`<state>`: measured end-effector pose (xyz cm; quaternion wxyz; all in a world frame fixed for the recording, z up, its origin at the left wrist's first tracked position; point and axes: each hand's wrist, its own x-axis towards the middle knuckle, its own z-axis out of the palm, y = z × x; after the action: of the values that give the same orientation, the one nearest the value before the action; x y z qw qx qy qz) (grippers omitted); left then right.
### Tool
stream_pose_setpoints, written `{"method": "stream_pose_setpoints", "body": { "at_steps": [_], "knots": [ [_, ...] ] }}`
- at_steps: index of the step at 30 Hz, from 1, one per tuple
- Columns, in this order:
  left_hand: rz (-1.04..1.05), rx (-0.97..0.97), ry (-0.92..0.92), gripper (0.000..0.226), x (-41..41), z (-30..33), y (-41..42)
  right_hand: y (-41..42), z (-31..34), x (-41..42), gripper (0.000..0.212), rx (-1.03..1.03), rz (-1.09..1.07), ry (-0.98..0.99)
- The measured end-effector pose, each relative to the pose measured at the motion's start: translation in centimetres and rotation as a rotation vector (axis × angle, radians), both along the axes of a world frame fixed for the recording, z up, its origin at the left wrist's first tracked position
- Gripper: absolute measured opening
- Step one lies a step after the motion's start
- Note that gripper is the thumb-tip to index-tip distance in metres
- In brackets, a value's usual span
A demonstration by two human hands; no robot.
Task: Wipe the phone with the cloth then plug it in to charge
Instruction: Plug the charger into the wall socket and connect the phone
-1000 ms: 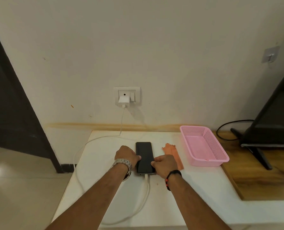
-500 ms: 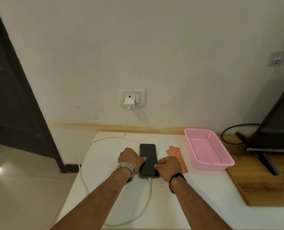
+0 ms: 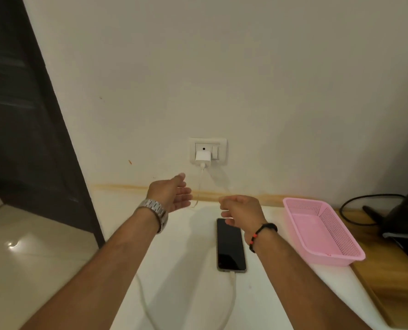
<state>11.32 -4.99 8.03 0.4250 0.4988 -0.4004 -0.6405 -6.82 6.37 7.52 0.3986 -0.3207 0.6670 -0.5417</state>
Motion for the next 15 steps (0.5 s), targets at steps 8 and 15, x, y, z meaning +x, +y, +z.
{"method": "stream_pose_setpoints", "body": {
  "at_steps": [8, 15],
  "knots": [
    [-0.066, 0.083, 0.067, 0.051, -1.4, 1.7, -5.6, -5.8, 4.0, 2.0, 0.017, -0.001, 0.014, -0.135],
    [-0.184, 0.107, 0.022, 0.054, -3.7, 2.4, -7.5, -8.8, 4.1, 2.4, 0.026, 0.042, -0.018, -0.207]
  ]
}}
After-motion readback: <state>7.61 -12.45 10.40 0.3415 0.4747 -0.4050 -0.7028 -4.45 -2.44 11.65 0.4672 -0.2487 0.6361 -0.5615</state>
